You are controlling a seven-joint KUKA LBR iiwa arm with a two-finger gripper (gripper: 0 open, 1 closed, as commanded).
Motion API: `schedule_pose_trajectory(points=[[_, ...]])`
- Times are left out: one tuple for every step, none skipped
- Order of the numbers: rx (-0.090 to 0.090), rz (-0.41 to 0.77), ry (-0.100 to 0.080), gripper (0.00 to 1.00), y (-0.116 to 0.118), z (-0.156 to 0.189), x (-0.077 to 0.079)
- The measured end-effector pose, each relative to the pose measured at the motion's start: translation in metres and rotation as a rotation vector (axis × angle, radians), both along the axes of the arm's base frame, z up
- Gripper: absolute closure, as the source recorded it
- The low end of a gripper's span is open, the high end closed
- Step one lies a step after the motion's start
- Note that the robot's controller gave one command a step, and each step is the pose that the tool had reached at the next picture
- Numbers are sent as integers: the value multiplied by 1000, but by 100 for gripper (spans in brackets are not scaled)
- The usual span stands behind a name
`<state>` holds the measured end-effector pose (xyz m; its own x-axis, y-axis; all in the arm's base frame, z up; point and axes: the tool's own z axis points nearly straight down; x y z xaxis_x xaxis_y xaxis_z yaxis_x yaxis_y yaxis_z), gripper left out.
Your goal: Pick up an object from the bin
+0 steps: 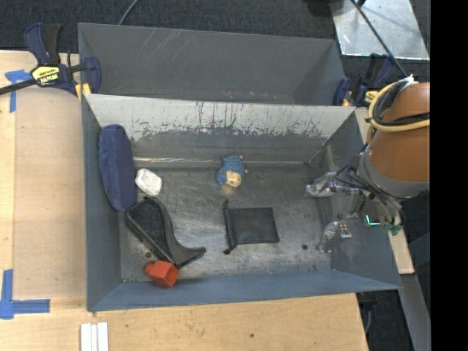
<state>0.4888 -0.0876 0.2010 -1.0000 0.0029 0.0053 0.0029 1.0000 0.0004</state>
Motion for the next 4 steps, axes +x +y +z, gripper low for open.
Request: schedule_pose_trajectory(points=[[-2, 29, -12, 0, 96, -130, 41], [-1, 191, -12, 0, 84, -100, 47], [0, 42, -12, 0, 86, -101, 49], [0, -1, -12, 0, 88, -128, 47]])
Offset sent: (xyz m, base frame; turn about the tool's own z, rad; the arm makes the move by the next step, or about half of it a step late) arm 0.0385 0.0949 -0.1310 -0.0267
